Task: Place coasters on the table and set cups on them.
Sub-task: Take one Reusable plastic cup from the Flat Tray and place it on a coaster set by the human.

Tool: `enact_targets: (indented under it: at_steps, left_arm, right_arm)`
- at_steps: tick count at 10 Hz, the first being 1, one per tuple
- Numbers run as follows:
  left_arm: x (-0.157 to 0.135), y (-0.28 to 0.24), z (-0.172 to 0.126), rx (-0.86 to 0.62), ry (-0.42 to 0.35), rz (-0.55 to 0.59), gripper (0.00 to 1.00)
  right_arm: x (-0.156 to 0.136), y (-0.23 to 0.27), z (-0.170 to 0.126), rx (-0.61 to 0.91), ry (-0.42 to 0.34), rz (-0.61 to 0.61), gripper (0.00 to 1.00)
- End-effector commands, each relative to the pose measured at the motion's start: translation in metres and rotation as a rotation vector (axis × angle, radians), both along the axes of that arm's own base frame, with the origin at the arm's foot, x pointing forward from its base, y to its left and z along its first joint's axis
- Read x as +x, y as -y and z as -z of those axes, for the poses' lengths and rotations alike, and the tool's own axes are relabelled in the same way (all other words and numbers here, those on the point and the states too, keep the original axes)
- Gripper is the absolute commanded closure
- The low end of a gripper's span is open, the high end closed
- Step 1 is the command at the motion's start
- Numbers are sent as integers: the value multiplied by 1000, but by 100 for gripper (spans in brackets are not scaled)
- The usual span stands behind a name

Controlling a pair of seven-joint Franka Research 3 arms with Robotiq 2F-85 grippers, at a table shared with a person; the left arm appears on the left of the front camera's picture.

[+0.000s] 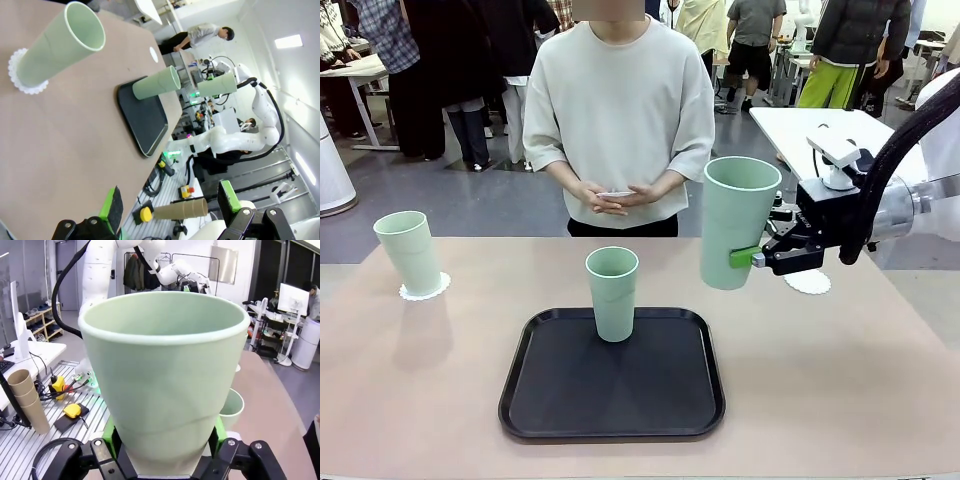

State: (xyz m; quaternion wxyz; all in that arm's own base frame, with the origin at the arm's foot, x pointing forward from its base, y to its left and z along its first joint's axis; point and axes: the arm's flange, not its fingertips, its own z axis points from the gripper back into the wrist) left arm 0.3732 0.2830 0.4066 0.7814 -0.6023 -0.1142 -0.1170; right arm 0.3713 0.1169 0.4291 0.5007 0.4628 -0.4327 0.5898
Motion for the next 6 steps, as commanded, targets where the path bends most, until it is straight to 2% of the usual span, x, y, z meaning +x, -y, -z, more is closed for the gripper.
enact_targets:
  at_steps: [1, 6]
  left_arm:
    - [0, -2, -4, 4, -12, -8, 0]
    - [0, -2, -4, 4, -12, -8, 0]
  right_arm:
    - [6, 3, 7, 14, 15, 1, 100]
    - [6, 3, 7, 14, 15, 1, 100]
